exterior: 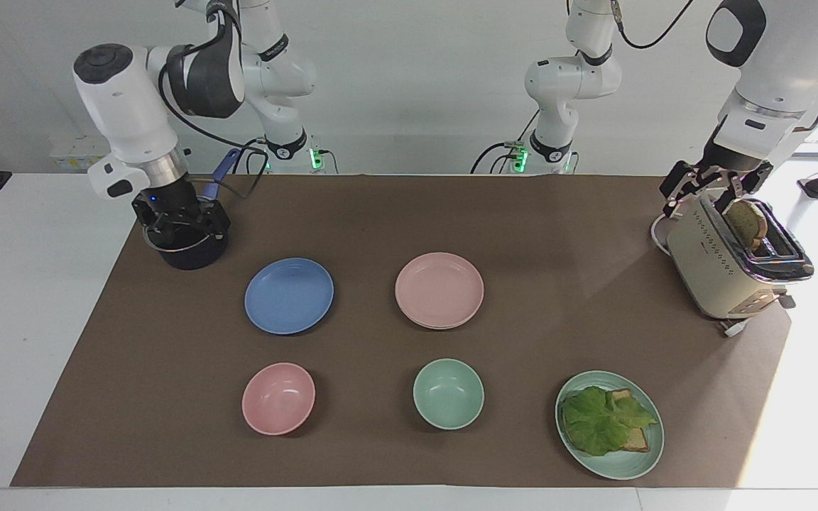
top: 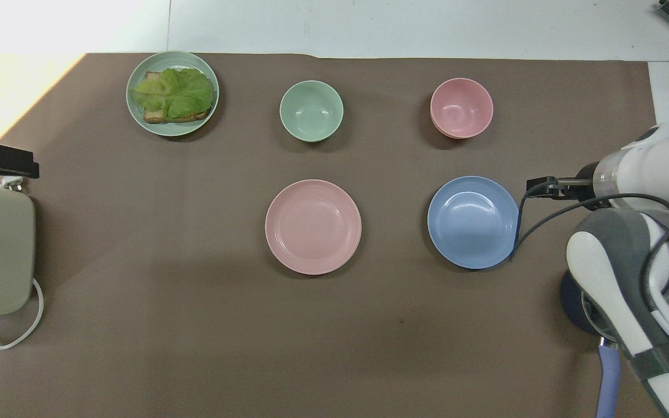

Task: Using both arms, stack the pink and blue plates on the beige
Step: 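Reach the right gripper to the rim of the blue plate, then grasp the blue plate rim with the right gripper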

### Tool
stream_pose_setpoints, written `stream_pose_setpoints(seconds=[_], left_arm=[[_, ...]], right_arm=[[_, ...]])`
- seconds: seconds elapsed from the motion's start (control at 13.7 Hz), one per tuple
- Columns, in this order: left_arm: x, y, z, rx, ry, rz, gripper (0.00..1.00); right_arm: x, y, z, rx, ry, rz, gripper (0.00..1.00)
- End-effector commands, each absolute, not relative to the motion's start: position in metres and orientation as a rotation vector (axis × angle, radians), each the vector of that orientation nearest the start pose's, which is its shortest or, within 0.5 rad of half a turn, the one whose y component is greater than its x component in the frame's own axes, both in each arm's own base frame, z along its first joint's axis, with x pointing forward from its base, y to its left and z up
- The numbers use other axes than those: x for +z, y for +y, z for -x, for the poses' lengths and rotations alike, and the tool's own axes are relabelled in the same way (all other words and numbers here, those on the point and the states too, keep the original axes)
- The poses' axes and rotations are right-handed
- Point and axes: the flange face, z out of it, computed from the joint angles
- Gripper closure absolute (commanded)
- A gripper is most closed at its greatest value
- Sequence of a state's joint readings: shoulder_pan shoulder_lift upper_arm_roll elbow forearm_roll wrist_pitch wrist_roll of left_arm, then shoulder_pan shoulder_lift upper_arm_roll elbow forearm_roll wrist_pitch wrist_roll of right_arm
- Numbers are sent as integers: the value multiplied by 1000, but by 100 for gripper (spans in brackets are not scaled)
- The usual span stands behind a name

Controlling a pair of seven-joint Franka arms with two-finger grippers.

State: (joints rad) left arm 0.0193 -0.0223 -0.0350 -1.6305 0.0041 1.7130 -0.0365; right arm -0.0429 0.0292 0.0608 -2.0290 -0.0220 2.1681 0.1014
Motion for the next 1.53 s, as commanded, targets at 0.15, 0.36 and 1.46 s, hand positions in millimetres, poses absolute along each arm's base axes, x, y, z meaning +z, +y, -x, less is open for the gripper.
stream_pose_setpoints(seconds=[0.15,0.36,1.46], left_arm=[[624,-7,-557,-151,-19,3117,0],[624,-6,-557,-151,-21,3117,0],[624,-7,-557,-151,-19,3117,0]], right_arm=[[375,6,-579,-210,117,3131,0],[329,5,-574,-262,124,3119,1],[306,-18,-554,-97,38,2996,100]])
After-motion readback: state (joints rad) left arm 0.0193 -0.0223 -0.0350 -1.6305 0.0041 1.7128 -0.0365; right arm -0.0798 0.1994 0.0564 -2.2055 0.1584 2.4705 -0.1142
